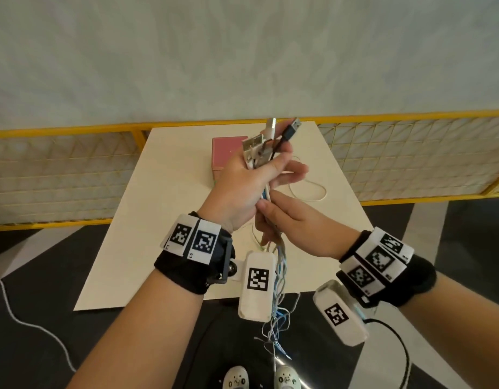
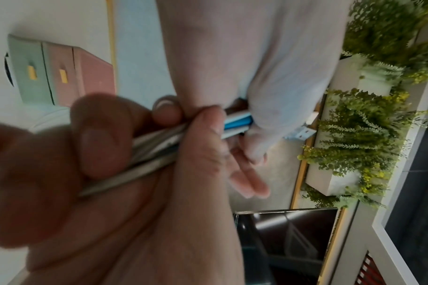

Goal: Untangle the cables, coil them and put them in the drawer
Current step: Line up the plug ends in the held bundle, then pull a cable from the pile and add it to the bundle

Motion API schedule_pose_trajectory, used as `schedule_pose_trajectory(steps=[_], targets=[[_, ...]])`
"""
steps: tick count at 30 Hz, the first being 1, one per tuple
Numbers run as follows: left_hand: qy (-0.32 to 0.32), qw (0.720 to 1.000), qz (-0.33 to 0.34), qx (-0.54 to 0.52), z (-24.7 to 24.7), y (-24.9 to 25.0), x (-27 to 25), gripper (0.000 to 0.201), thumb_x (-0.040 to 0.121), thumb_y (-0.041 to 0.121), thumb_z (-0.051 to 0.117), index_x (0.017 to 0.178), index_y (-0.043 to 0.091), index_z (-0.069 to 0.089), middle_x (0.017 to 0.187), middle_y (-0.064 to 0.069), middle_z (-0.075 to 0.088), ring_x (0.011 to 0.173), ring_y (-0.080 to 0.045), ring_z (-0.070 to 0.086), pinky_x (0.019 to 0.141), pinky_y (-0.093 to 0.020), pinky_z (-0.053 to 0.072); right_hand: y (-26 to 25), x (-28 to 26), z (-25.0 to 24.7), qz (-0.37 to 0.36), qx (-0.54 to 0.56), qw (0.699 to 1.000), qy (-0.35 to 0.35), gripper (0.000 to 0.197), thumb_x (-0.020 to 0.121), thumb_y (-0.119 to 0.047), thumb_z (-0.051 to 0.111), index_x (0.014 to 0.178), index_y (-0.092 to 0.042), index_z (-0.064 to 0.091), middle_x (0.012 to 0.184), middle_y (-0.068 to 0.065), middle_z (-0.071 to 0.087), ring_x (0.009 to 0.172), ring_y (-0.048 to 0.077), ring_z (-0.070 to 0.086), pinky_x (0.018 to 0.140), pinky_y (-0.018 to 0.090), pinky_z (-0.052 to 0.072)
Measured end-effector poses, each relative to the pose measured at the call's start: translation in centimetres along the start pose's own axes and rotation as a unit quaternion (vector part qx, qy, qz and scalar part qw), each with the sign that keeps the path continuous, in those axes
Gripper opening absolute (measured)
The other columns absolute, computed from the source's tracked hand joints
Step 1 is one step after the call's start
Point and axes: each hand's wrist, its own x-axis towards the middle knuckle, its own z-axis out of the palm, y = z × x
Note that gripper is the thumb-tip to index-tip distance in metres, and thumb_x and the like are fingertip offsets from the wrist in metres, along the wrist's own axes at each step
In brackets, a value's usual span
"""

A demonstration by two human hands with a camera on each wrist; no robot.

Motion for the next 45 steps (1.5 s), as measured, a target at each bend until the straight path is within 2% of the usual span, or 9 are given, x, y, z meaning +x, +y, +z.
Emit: schedule_pose_trajectory(steps=[6, 9, 15, 18, 21, 27, 32, 39, 45], targets=[[0.011, 0.999, 0.005, -0.045, -2.0, 0.5, 1.6, 0.030, 0.085, 0.001, 0.064, 0.115, 0.007, 0.061, 0.069, 0.006, 0.045, 0.054, -0.008, 0.035, 0.053, -0.024, 0.027, 0.9, 2.4, -0.1, -0.022, 0.035, 0.999, 0.005, 0.023, 0.102, -0.022, 0.030, 0.082, -0.017, 0.040, 0.067, 0.003, 0.037, 0.057, 0.016, 0.032, 0.051, 0.026, 0.034], [0.035, 0.998, 0.009, -0.053, -2.7, 0.9, 2.2, 0.008, 0.087, 0.006, 0.063, 0.092, 0.011, 0.060, 0.060, 0.004, 0.033, 0.044, -0.007, 0.023, 0.044, -0.022, 0.019, 1.9, 3.2, -0.2, -0.054, -0.004, 0.998, -0.029, 0.017, 0.102, -0.019, 0.033, 0.092, -0.008, 0.040, 0.071, 0.006, 0.039, 0.058, 0.017, 0.036, 0.052, 0.025, 0.036], [0.147, 0.986, 0.038, -0.066, -5.7, 2.6, 3.3, 0.041, 0.093, 0.032, 0.059, 0.061, 0.019, 0.035, 0.049, 0.007, 0.027, 0.035, -0.005, 0.019, 0.034, -0.018, 0.017, 10.5, 3.6, 2.6, 0.031, -0.167, 0.976, -0.134, 0.020, 0.100, -0.031, 0.034, 0.104, -0.011, 0.039, 0.091, 0.001, 0.057, 0.077, 0.002, 0.058, 0.078, 0.035, 0.053], [0.160, 0.986, 0.025, -0.028, -7.3, 2.5, 3.3, 0.042, 0.095, 0.052, 0.044, 0.073, 0.018, 0.052, 0.051, 0.006, 0.026, 0.036, -0.006, 0.016, 0.037, -0.018, 0.014, 15.8, 3.1, 3.3, 0.120, -0.224, 0.945, -0.204, 0.029, 0.096, -0.037, 0.045, 0.115, -0.016, 0.040, 0.108, 0.003, 0.059, 0.096, 0.018, 0.059, 0.092, 0.046, 0.047], [0.193, 0.981, -0.019, 0.031, -8.6, 0.6, 3.1, 0.041, 0.097, 0.052, 0.044, 0.078, 0.019, 0.059, 0.052, 0.003, 0.026, 0.039, -0.009, 0.017, 0.040, -0.022, 0.012, 17.9, 3.7, 2.3, 0.171, -0.264, 0.910, -0.271, 0.060, 0.088, -0.029, 0.063, 0.138, -0.019, 0.033, 0.135, -0.002, 0.043, 0.123, 0.015, 0.046, 0.108, 0.035, 0.037], [0.273, 0.959, -0.074, -0.002, -11.0, -3.8, 2.9, 0.036, 0.094, 0.048, 0.053, 0.077, 0.016, 0.051, 0.057, 0.004, 0.031, 0.040, -0.008, 0.020, 0.039, -0.022, 0.015, 20.8, 7.7, 0.5, 0.214, -0.280, 0.935, -0.045, 0.025, 0.088, -0.004, 0.048, 0.105, -0.019, 0.058, 0.104, 0.003, 0.056, 0.094, 0.021, 0.058, 0.082, 0.027, 0.046], [0.319, 0.944, -0.087, 0.013, -11.8, -5.5, 3.3, 0.039, 0.096, 0.044, 0.056, 0.072, 0.017, 0.041, 0.057, 0.004, 0.031, 0.041, -0.010, 0.020, 0.040, -0.023, 0.015, 22.2, 9.9, 2.2, 0.224, -0.296, 0.919, -0.132, 0.071, 0.078, 0.013, 0.045, 0.136, -0.029, 0.042, 0.119, 0.009, 0.046, 0.107, 0.026, 0.052, 0.086, 0.033, 0.049], [0.375, 0.922, -0.087, -0.028, -12.5, -6.8, 3.8, 0.032, 0.098, 0.037, 0.055, 0.074, 0.015, 0.052, 0.053, 0.006, 0.035, 0.040, -0.008, 0.026, 0.038, -0.021, 0.019, 24.1, 11.2, 2.3, 0.177, -0.384, 0.898, -0.117, 0.023, 0.088, -0.009, 0.049, 0.107, -0.014, 0.062, 0.107, 0.007, 0.057, 0.104, 0.029, 0.056, 0.086, 0.030, 0.045], [0.360, 0.930, -0.070, 0.015, -12.6, -6.8, 3.7, 0.021, 0.099, 0.026, 0.056, 0.082, 0.015, 0.052, 0.063, 0.006, 0.052, 0.041, -0.007, 0.028, 0.039, -0.020, 0.022, 23.1, 10.5, 1.4, 0.149, -0.271, 0.951, 0.001, 0.017, 0.087, -0.013, 0.061, 0.102, -0.014, 0.070, 0.101, -0.002, 0.043, 0.092, 0.021, 0.054, 0.086, 0.024, 0.040]])
